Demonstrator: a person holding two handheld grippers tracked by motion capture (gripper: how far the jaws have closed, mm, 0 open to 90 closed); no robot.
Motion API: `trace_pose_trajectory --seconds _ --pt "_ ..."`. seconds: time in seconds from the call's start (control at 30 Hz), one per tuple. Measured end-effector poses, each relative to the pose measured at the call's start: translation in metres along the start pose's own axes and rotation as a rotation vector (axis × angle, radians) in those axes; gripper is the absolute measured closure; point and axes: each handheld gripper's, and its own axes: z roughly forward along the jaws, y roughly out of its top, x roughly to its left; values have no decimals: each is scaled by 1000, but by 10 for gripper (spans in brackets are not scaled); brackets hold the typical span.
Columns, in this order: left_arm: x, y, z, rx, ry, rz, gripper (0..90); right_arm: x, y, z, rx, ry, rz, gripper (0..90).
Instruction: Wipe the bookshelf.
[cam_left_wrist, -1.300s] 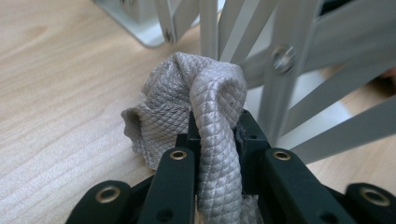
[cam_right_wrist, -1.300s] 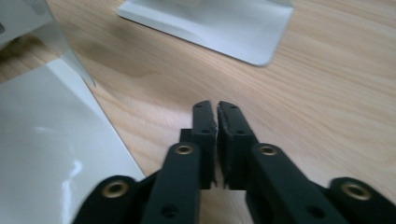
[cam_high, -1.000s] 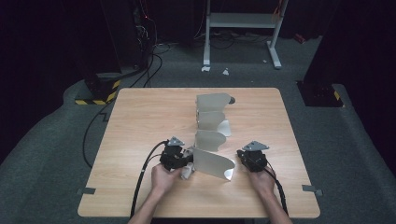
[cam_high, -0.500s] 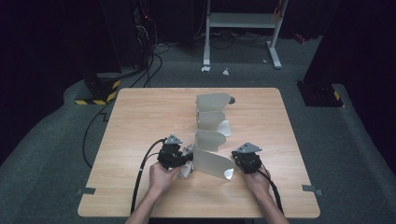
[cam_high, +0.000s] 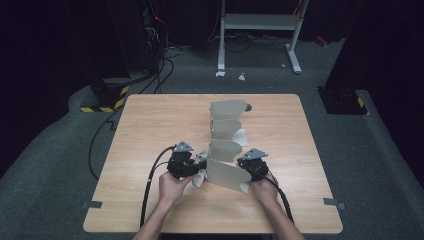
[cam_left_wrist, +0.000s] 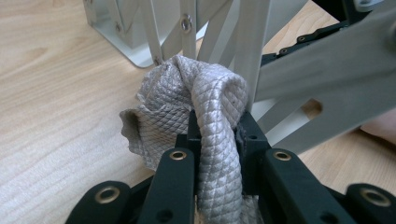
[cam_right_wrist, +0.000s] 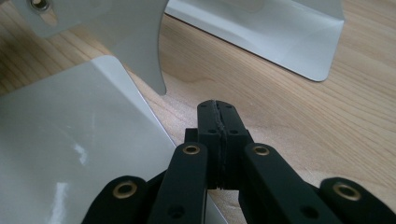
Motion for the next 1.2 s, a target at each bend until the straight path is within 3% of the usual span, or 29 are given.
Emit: trace_pose_trajectory --seconds 0.1,0.33,0.53,0.63,1.0,1.03,1.13,1.2 --pt "-3 7 -9 -29 -10 6 790 -3 0 0 -1 21 18 900" --pt "-16 26 -35 -90 -10 63 792 -2 2 2 -1 6 15 900" --pt "-27 38 -56 -153 -26 94 792 -4 2 2 0 20 26 900" --pt "-30 38 -60 -152 -19 107 792 -4 2 2 0 17 26 899" --pt "-22 15 -46 -120 -13 53 793 -6 2 2 2 33 42 895" --pt "-21 12 -42 -105 -17 49 793 -6 2 2 2 36 45 895" --pt "-23 3 -22 -31 27 77 793 -5 2 2 2 30 44 895" --pt "-22 -3 -12 -9 16 65 794 -4 2 2 2 23 44 895"
